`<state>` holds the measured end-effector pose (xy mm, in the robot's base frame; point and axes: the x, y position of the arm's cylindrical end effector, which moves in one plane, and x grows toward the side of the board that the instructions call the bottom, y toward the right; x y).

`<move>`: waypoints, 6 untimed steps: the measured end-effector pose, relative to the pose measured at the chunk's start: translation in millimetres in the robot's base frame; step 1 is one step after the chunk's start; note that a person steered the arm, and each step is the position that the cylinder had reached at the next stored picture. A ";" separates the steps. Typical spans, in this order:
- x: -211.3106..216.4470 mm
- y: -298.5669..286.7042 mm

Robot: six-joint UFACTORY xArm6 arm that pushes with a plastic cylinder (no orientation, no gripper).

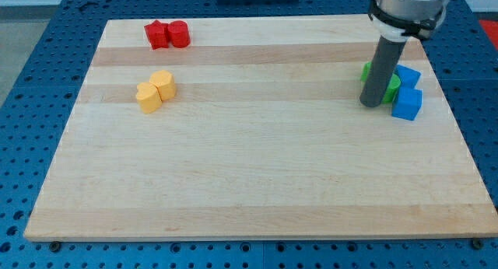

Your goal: Separate the blue cube and the blue triangle

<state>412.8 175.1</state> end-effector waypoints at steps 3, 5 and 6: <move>51.6 12.0; 32.7 103.2; -25.3 70.8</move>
